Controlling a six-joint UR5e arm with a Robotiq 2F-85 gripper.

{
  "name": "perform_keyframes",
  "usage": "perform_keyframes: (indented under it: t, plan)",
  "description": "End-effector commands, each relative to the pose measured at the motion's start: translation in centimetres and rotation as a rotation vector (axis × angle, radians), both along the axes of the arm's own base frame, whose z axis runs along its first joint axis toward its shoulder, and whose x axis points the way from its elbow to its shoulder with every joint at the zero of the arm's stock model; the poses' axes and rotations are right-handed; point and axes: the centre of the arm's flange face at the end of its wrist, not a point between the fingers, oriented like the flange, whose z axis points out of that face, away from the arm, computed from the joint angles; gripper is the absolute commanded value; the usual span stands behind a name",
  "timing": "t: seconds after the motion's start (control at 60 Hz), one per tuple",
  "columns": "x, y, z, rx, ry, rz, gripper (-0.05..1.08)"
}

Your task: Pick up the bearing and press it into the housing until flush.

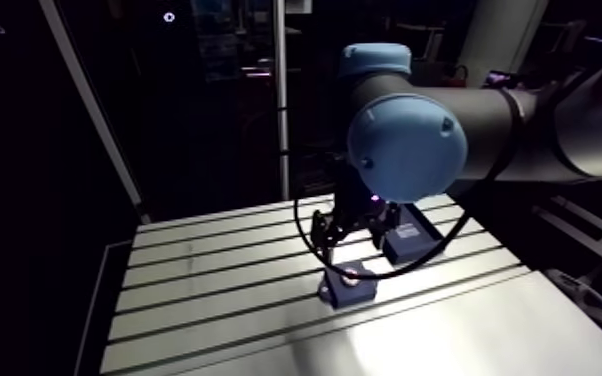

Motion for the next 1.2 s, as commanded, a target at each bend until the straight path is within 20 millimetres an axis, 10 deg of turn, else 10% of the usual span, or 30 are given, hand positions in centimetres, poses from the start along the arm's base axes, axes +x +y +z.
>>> perform_keyframes:
  t: [0.017,0.25,1.2]
  plan:
    - [0.11,0.04,1.51,-0.003,-0.009,-0.010,0.09]
    - [0.19,0.04,2.04,-0.009,-0.013,-0.015,0.68]
    - [0.44,-0.18,1.38,-0.025,-0.018,-0.021,0.83]
